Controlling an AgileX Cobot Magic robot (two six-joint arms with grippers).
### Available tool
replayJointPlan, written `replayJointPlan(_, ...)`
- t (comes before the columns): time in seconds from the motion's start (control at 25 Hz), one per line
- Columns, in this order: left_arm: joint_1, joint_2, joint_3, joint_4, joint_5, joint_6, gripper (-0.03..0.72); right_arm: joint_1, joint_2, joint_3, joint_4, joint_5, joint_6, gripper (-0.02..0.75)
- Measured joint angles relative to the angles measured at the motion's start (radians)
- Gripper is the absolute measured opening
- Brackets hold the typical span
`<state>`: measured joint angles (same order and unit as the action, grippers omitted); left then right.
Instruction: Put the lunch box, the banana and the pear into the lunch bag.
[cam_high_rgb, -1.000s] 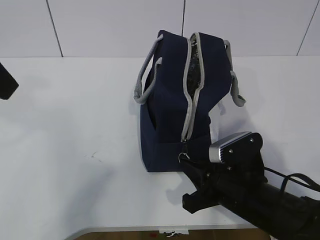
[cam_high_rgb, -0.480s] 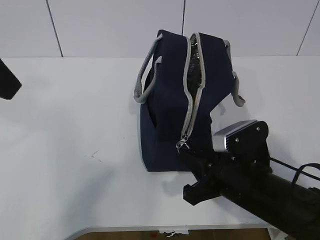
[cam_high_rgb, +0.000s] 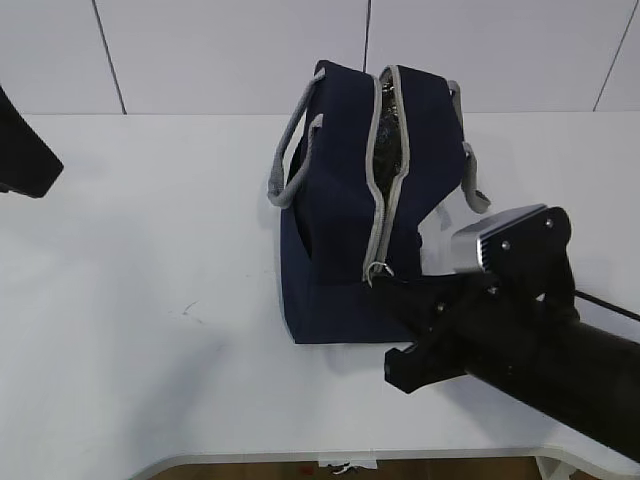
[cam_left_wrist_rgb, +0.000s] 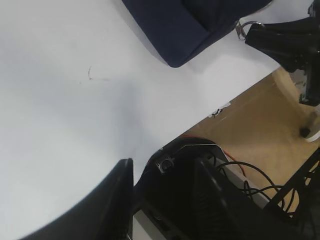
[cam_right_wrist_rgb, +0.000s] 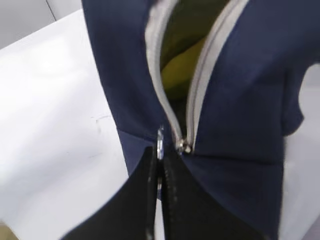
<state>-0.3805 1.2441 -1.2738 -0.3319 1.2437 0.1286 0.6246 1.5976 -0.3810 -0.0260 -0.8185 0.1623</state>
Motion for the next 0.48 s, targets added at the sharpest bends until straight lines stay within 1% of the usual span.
replayJointPlan(0.28, 0.0, 0.0, 0.0, -0.007, 0.0, 0.0, 0.307, 0.0, -0.099, 0.0, 0.0, 0.087, 0.0, 0.001)
replayJointPlan(0.48, 0.0, 0.0, 0.0, -0.007, 0.0, 0.0, 0.307, 0.0, -0.147, -0.064, 0.0, 0.208, 0.003, 0.001)
